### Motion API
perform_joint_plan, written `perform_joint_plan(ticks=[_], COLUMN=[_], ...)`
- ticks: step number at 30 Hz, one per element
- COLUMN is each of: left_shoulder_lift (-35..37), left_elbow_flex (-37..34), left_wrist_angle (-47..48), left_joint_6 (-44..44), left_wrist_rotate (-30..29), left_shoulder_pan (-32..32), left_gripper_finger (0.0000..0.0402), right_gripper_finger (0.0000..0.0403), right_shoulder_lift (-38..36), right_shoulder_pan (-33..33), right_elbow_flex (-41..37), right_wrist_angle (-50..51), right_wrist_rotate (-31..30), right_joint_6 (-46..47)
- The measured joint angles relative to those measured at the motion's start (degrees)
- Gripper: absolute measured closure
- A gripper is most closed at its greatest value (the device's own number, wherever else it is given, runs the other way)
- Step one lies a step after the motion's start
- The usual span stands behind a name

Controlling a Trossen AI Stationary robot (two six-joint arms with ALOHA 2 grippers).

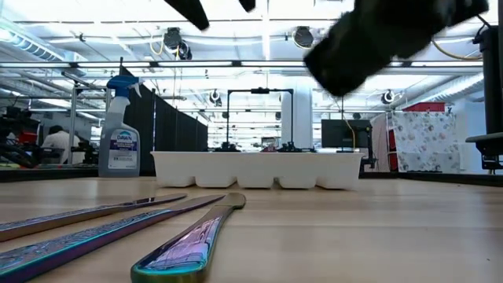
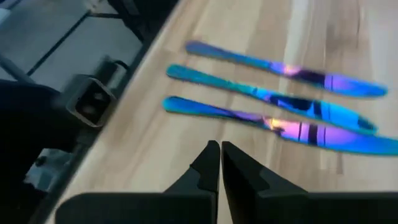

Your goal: Sort silverware

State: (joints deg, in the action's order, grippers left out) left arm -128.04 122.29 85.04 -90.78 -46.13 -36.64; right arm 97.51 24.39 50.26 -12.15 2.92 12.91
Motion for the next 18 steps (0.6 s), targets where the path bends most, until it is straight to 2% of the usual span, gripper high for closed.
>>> perform_joint_plan(ticks=[5, 8, 12, 18], left_shoulder_lift=[-2.07, -2.97, -3.09, -3.09], left_elbow_flex=[-0.6, -0.6, -1.04, -1.08], left_wrist_angle=[-3.53, -4.81, -7.03, -9.89], left_joint_6=[0.43, 5.9, 9.56, 16.76], left_wrist_rotate=[4.76, 7.84, 11.22, 16.76], left_shoulder_pan=[2.13, 2.75, 3.74, 5.79], left_gripper_finger=[0.017, 0.0183, 0.0225, 0.0317], right_gripper_finger=[0.0403, 0.0403, 0.0403, 0.0403], right_shoulder_lift=[-8.78, -13.14, -16.88, -18.43], right_shoulder_pan=[0.72, 1.76, 3.7, 7.25], right_elbow_flex=[0.02, 0.02, 0.04, 0.04], right_wrist_angle=[3.62, 4.85, 5.05, 6.58], right_wrist_rotate=[-0.04, -0.06, 0.02, -0.02], right_joint_6=[-4.09, -5.83, -8.06, -8.83])
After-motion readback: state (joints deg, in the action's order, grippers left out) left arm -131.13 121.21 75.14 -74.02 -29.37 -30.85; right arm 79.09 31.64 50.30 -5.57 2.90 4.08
